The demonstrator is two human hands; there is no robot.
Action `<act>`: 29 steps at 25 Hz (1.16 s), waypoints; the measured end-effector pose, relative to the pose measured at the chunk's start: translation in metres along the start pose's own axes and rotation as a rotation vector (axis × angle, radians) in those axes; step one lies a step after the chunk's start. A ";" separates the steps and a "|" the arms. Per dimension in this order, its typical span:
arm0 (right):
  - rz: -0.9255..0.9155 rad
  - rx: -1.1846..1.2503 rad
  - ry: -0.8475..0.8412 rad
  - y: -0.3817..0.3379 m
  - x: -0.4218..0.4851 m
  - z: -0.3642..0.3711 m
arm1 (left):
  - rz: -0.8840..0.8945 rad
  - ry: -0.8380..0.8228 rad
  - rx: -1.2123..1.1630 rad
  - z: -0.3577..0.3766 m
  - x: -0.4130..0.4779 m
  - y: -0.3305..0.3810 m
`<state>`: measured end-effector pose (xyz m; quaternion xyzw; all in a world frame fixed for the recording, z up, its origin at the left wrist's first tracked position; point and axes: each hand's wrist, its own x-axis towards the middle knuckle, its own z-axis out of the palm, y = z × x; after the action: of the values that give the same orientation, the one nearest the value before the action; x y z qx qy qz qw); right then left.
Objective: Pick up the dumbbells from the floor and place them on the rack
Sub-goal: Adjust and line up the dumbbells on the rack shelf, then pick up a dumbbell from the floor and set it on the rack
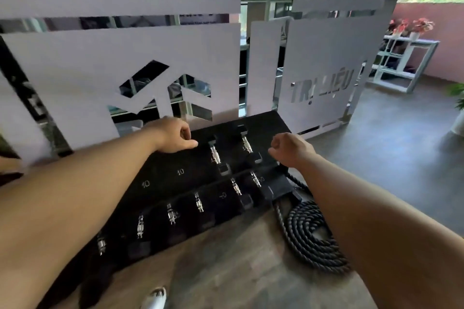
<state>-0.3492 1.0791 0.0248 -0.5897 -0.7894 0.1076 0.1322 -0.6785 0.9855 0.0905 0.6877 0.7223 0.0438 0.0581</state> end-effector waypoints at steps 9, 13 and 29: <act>-0.133 0.012 -0.032 -0.062 -0.063 0.020 | -0.225 -0.012 0.005 0.001 -0.148 -0.061; -0.148 0.000 -0.106 -0.111 -0.096 0.074 | -0.289 -0.077 -0.048 0.045 -0.199 -0.107; -0.017 -0.004 -0.523 -0.246 -0.258 0.331 | -0.244 -0.397 -0.211 0.231 -0.301 -0.283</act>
<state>-0.6127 0.7573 -0.2281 -0.5356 -0.8018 0.2538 -0.0764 -0.9110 0.6671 -0.1712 0.5808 0.7658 -0.0245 0.2750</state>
